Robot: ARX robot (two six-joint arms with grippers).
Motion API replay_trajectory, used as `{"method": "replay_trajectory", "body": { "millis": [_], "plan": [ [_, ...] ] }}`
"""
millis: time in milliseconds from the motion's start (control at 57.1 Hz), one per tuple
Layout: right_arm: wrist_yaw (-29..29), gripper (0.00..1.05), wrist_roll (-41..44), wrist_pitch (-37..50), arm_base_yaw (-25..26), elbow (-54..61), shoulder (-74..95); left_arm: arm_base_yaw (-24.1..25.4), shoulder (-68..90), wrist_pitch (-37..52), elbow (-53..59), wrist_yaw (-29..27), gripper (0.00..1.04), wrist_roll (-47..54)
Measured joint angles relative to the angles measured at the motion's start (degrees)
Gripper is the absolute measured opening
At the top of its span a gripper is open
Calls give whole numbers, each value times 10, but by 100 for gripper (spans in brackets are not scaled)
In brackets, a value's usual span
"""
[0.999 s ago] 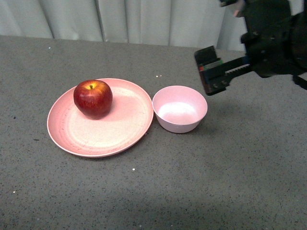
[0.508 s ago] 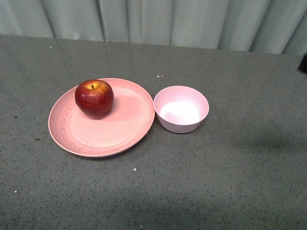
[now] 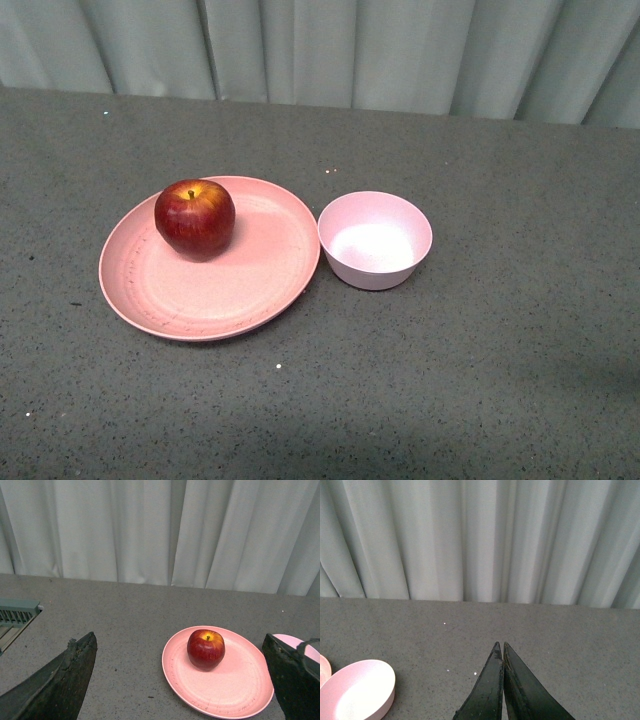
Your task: Move apple from plate to bowl
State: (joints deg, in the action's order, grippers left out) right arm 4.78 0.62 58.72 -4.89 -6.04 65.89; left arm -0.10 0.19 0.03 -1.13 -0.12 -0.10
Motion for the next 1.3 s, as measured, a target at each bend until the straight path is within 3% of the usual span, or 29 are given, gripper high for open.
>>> {"method": "replay_trajectory", "body": {
  "millis": [88,158,473,1297],
  "plan": [
    [-43,1,0,-42,35,21,-64,0,0,0,0,0,98,0],
    [-43,1,0,-70,46,30,-101,0,0,0,0,0,98,0],
    [-47,1,0,-202,47,54,-262,0,0,0,0,0,98,0],
    [-47,1,0,-443,47,57,-516,0,0,0,0,0,98,0]
  ]
}}
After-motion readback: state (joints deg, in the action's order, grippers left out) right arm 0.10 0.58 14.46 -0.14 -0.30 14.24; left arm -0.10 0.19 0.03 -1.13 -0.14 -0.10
